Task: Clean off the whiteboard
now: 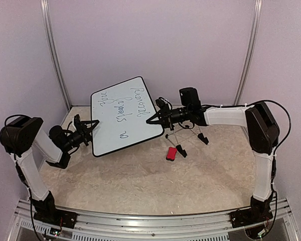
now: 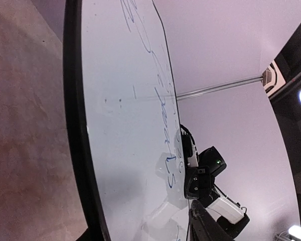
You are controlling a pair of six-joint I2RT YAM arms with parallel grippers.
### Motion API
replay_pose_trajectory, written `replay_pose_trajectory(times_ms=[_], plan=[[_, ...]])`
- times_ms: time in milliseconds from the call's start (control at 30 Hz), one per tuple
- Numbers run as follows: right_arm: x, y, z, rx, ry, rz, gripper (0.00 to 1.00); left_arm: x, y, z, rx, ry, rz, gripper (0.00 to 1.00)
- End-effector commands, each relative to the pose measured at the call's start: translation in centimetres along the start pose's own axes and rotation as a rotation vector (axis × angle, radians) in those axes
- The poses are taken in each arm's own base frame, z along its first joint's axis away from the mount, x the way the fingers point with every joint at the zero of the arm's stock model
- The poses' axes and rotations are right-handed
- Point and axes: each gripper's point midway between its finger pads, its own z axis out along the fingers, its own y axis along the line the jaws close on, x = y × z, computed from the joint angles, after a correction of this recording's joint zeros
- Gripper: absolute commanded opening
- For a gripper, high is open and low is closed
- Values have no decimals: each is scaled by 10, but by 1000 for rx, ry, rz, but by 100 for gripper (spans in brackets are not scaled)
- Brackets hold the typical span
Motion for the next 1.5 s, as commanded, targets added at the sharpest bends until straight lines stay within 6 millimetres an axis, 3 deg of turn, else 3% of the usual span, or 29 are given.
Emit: replay_pose_trajectory(times_ms=[0,133,300,367,433,533,600,733,1000,1100,1200,1333,1467], plan=[[3,84,-18,-152,-15,-333,0,6,-25,13,76,41,80,34],[5,87,-19,-153,-12,-349,0,8,-29,18,72,60,99,0],[5,86,-25,-120,-28,-388,1,2,-45,26,70,74,167,0],[3,84,-29,-84,-44,-404,34,-2,-53,36,33,94,229,0],[-2,85,-36,-40,-71,-431,58,-4,-68,47,1,115,320,0],[-11,86,-50,40,-119,-473,88,-9,-108,59,4,130,446,0],[-16,84,-62,96,-153,-487,99,-13,-135,62,28,134,500,0],[-24,78,-95,178,-231,-499,100,-22,-180,67,47,128,615,0],[-41,46,-170,434,-430,-464,99,-33,-206,93,-34,213,721,0],[-45,27,-197,618,-497,-448,100,-27,-215,109,-64,256,777,0],[-42,2,-219,690,-531,-390,100,-18,-220,129,-68,310,796,0],[-31,-41,-234,769,-540,-287,97,-5,-225,154,-73,367,818,0],[-9,-56,-219,733,-482,-305,90,0,-219,173,-98,374,829,0]])
